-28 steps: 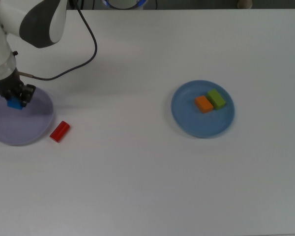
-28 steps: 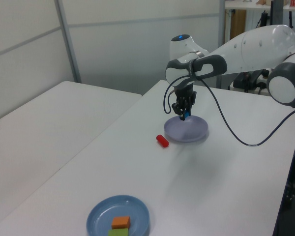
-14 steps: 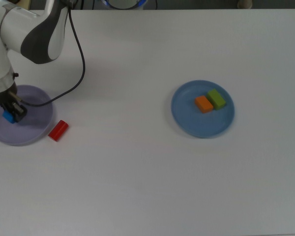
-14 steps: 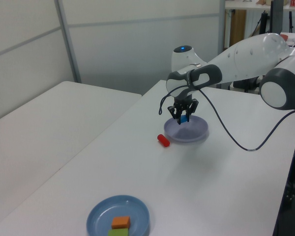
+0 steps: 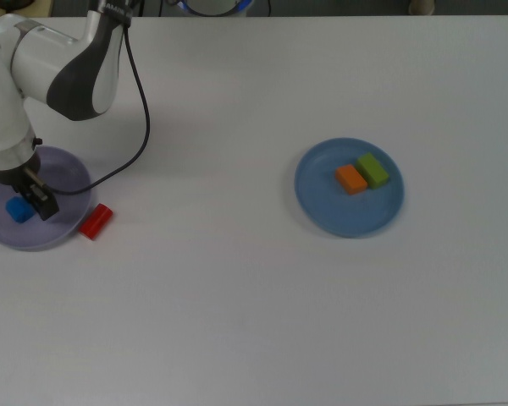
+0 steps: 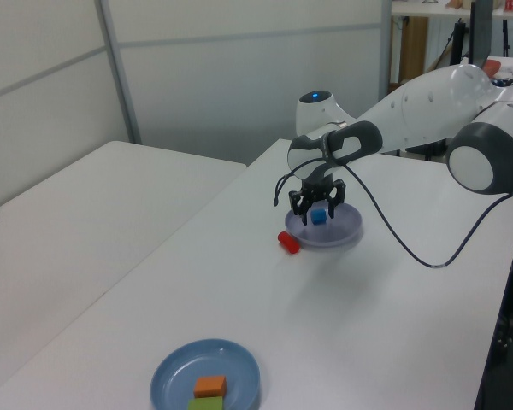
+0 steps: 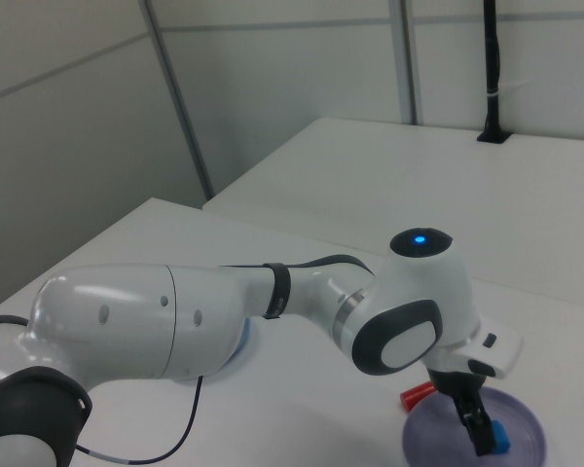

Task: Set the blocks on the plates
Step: 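Carry the blue cube onto the lavender plate and release it, then move to the red block beside the lavender plate and grasp it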

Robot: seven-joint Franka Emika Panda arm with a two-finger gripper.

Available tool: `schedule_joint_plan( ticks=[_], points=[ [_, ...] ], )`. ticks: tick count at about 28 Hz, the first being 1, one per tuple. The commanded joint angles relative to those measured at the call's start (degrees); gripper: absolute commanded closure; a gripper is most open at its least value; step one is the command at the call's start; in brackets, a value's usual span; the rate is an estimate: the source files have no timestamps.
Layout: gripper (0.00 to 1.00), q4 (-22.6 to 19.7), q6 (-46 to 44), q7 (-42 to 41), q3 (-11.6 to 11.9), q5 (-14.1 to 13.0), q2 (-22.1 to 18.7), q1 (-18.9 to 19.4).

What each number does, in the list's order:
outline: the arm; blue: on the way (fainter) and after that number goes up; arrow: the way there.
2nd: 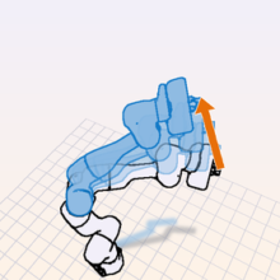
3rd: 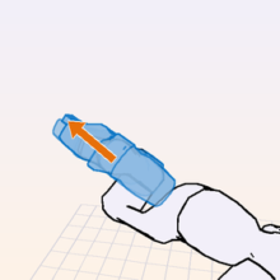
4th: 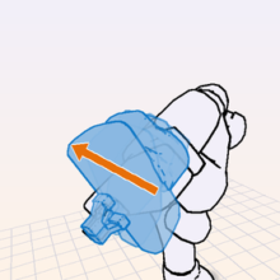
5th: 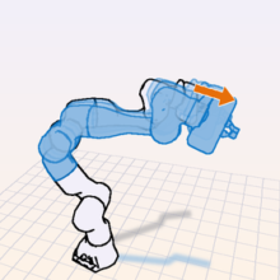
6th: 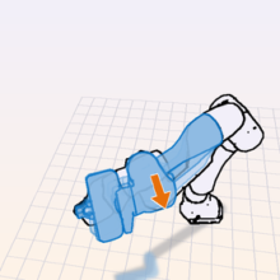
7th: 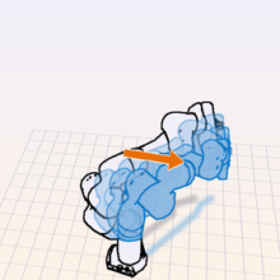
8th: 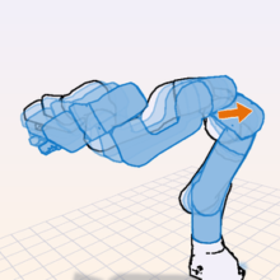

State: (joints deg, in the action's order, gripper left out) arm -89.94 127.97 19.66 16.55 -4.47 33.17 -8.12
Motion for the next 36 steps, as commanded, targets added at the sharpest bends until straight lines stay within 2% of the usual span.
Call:
schedule_joint_plan(
  ticks=[1,8,10,16,19,24,26,27,29,34,36],
  points=[
    [0.18,-1.4,0.4,1.6,0.2,-0.5,-1.7,2.4],
    [0.18,-0.8,-4.8,1.6,-1.0,-0.7,-4.3,4.2],
    [0.19,-0.8,-5.4,1.6,-2.9,-0.5,-4.4,4.2],
    [0.19,-0.8,-4.7,1.6,-6.6,-0.2,-3.6,4.2],
    [0.23,-0.8,-4.0,1.7,-7.9,0.9,-2.2,4.3],
    [0.27,-0.8,-0.1,4.2,-8.2,2.7,-0.3,4.4],
    [0.33,-0.8,1.2,4.6,-8.2,2.6,0.1,4.3],
    [0.40,-0.8,1.8,4.6,-8.2,2.5,0.3,4.2],
    [0.45,-0.8,1.9,4.6,-8.2,2.5,0.3,4.0],
    [0.47,-0.2,1.9,4.2,-8.2,2.4,0.3,4.0],
    [0.44,0.3,1.9,4.2,-8.2,2.5,0.3,3.9]
  ],
)
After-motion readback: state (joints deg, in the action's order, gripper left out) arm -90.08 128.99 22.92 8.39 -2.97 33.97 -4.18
